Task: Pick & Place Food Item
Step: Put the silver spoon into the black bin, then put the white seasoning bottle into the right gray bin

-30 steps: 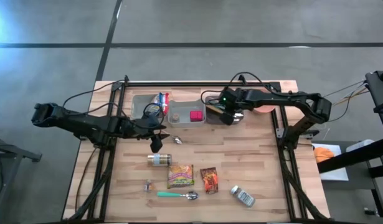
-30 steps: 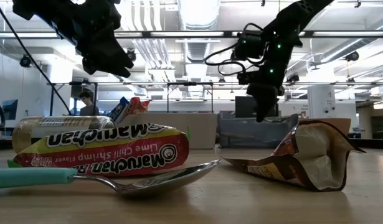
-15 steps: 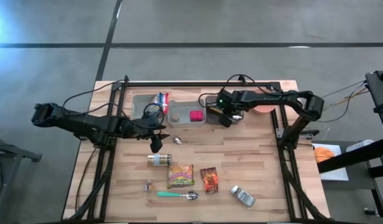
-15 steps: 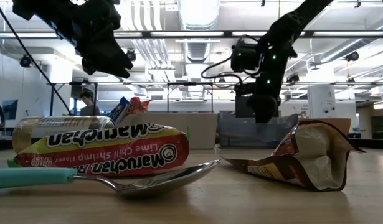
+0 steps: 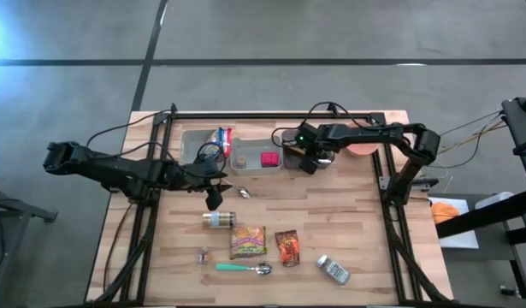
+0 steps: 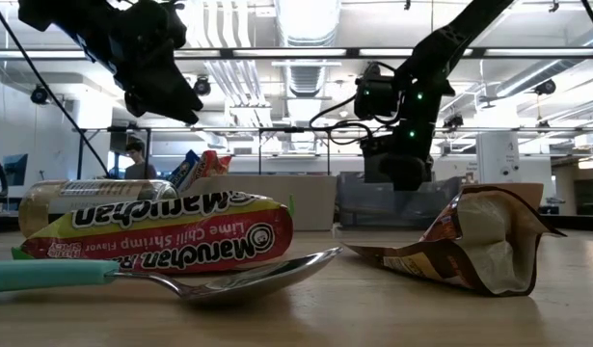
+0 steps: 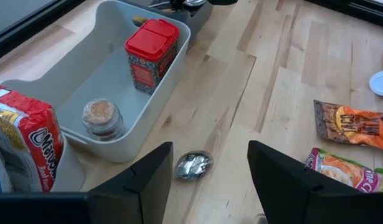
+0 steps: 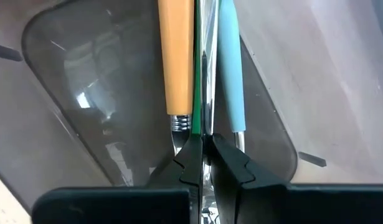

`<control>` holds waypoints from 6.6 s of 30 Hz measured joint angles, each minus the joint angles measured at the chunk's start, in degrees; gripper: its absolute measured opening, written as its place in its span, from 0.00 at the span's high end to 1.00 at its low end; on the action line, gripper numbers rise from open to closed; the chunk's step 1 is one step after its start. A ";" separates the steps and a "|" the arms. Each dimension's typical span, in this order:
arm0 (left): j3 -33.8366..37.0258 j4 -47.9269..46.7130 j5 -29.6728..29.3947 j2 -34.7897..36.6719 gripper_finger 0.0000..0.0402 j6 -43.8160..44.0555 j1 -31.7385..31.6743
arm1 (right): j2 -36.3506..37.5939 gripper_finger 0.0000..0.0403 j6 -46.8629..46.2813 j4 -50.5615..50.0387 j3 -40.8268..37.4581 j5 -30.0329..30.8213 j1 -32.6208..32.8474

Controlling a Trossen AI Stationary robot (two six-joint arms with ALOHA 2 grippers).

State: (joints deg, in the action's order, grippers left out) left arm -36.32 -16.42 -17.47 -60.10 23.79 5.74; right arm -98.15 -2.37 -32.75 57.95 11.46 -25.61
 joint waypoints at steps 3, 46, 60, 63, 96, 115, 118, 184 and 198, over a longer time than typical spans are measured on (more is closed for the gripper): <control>0.00 -0.03 0.00 0.00 0.47 0.00 0.00 | 0.00 0.98 -0.08 0.11 -0.16 -0.74 -0.02; 0.00 -0.29 0.15 0.00 0.47 0.20 0.02 | 0.00 0.50 -10.78 -0.55 -0.39 -6.86 -0.16; 0.00 -0.23 0.15 0.00 0.47 0.20 0.02 | 1.03 0.47 -13.21 -13.88 9.02 -0.98 4.47; 0.00 -0.41 0.15 0.00 0.47 0.24 0.04 | 1.52 0.47 -15.50 -18.47 11.42 -0.96 7.47; 0.00 -0.61 0.63 0.01 0.47 1.77 0.04 | 10.78 0.47 -67.84 -35.11 13.18 -10.52 61.49; -1.59 -0.18 0.63 0.02 0.47 1.70 -0.15 | 2.74 0.47 -84.27 -23.30 14.82 -11.49 71.13; -1.66 -0.16 0.63 0.02 0.47 1.73 -0.15 | -0.10 0.47 -83.44 -23.13 16.74 -11.43 71.48; -1.66 -0.23 2.12 0.00 0.47 2.19 -0.15 | -8.63 0.47 -82.79 -14.48 12.06 -11.32 71.73; -1.66 -0.25 2.14 0.00 0.47 2.21 -0.13 | -8.57 0.47 -82.38 -10.04 8.73 -11.30 71.73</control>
State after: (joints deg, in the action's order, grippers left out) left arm -37.98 -16.67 -15.33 -60.10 26.00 5.61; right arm -106.72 -84.75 -42.80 66.69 0.16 46.13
